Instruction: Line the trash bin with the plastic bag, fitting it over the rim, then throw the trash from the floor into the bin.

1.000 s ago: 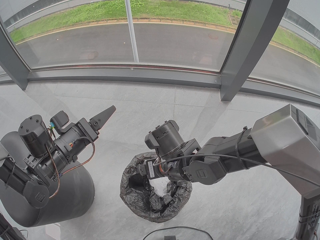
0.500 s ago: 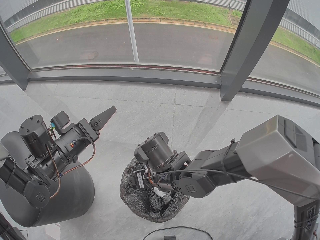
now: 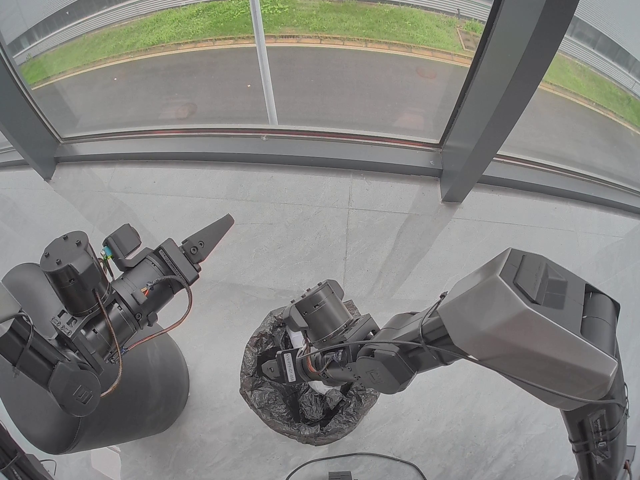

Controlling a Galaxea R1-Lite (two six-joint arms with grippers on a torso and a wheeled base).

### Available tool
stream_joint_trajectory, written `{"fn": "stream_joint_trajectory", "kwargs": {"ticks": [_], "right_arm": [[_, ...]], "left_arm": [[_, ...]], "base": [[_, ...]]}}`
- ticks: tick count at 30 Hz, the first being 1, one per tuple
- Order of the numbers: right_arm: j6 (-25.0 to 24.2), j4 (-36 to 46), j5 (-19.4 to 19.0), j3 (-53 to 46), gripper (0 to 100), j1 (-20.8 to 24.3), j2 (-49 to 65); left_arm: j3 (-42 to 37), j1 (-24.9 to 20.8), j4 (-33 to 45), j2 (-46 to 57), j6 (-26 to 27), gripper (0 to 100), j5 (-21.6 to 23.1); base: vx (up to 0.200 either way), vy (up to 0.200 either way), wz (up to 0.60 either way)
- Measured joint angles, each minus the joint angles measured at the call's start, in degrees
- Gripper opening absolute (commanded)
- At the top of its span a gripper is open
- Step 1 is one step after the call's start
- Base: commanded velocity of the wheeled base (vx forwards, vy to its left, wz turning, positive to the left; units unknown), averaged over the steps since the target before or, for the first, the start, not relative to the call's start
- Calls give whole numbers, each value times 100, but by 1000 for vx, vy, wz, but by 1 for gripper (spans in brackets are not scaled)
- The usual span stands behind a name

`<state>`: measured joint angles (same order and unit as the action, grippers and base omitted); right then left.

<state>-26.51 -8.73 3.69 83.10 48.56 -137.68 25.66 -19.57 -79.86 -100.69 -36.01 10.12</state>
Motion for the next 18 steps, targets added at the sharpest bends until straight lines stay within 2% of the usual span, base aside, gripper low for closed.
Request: {"fn": "stream_joint_trajectory", "kwargs": {"ticks": [4,18], "right_arm": [[-255,-123,-345,-9,100,-77,-118],[-189,-330,-369,247,100,-283,-499]], "left_arm": [[5,6,-4,-21,0,100,0],[0,0,-63,-110,0,100,0]], "base": [[0,0,0],[0,0,0]]}}
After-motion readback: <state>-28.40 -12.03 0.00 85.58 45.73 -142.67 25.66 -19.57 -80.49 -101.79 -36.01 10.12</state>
